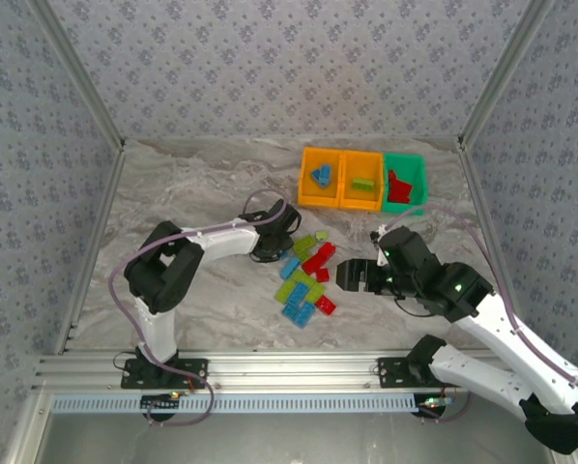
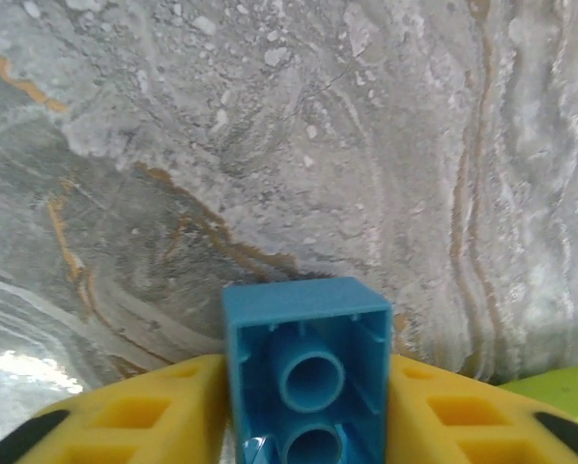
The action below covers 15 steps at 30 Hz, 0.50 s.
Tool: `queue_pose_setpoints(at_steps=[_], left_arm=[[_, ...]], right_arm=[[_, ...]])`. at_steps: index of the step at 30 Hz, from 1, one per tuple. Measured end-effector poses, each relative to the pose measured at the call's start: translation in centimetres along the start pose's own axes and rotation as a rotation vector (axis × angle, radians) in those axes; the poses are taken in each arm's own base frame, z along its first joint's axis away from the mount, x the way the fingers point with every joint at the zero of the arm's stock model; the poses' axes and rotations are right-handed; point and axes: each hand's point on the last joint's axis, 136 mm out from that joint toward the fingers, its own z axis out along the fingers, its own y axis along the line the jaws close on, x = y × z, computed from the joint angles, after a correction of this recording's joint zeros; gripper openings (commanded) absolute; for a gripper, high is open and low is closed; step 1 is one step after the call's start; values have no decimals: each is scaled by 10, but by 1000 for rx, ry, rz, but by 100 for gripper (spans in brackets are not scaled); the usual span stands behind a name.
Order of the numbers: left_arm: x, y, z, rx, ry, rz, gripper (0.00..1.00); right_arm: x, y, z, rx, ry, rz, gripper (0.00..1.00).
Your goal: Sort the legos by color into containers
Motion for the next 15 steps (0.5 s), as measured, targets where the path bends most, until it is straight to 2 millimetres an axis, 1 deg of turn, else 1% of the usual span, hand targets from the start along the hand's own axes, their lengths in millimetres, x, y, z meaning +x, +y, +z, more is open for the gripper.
queue_pose_setpoints(at_steps=[3,6,7,9,10,12,14,15], left_arm=[[-1,2,-5,25,8,2,27],[1,10,-14,31,26,37,25],[1,9,-19,46,30,53,25],[-3,-1,-33,89,24,97,25],[-6,-10,-42,117,16,126,25],[-15,-38,-59,175,-11,182,25],[-35,-81,-81,254,-75,234,25],[-45,-99,-90,285,-108,253,25]], right_arm=[[0,-1,1,8,1,-1,91],[-1,0,3,9,3,-2,91],[-1,1,4,9,3,-2,91],[-2,1,4,14,-2,2,91],[-3,0,5,18,-8,6,91],[-7,0,4,21,-28,15,91],[-11,1,2,17,-55,30,92],[-13,2,1,15,-67,38,92]])
